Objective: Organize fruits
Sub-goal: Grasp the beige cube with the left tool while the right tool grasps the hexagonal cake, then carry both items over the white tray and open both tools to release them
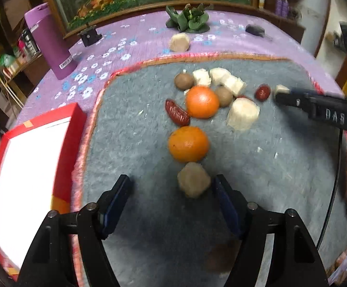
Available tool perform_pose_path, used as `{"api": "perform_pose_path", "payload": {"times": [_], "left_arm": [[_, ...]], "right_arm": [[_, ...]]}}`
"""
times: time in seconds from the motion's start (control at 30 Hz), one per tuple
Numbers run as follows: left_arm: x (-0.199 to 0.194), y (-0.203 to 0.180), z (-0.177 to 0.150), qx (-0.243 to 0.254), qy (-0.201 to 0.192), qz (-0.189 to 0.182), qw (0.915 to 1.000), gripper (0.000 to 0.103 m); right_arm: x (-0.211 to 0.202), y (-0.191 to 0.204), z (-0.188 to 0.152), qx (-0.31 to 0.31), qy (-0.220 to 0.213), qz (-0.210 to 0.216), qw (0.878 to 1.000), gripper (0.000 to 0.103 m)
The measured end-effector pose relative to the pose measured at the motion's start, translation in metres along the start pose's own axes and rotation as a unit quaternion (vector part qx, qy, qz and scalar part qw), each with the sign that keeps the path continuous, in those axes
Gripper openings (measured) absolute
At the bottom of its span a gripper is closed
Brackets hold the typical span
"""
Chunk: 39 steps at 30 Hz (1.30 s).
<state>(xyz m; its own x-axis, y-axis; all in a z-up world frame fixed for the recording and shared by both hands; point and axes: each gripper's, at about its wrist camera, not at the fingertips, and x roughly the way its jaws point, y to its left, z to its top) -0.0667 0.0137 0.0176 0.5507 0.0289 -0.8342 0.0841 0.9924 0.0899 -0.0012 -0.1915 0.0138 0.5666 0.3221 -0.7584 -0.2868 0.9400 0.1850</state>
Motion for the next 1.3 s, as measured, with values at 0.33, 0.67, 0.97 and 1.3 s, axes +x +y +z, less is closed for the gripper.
{"api": "perform_pose_path", "payload": {"times": [0.33, 0.67, 0.97, 1.3], "left_arm": [[-0.003, -0.007, 0.001, 0.021, -0.018, -0.04, 0.9988, 0.025], [-0.058, 0.028, -0.013, 0.003, -0.085, -0.031, 0.9959, 0.025], [-0.098, 0.111, -0.045, -0.067, -0.119, 0.054, 0.9892, 0.025], [-0.084, 0.17, -0.09, -0.126, -0.076, 0.091, 0.9849, 0.025]], "right_arm": [[-0.005, -0.003, -0.003, 0.015, 0.002, 0.033, 0.999, 0.03], [-0.033, 0.013, -0.003, 0.04, -0.051, 0.109, 0.992, 0.03], [-0.035, 0.15, 0.004, -0.067, -0.036, 0.206, 0.976, 0.031], [-0.002, 0.278, -0.016, -0.167, 0.016, 0.245, 0.955, 0.031]]}}
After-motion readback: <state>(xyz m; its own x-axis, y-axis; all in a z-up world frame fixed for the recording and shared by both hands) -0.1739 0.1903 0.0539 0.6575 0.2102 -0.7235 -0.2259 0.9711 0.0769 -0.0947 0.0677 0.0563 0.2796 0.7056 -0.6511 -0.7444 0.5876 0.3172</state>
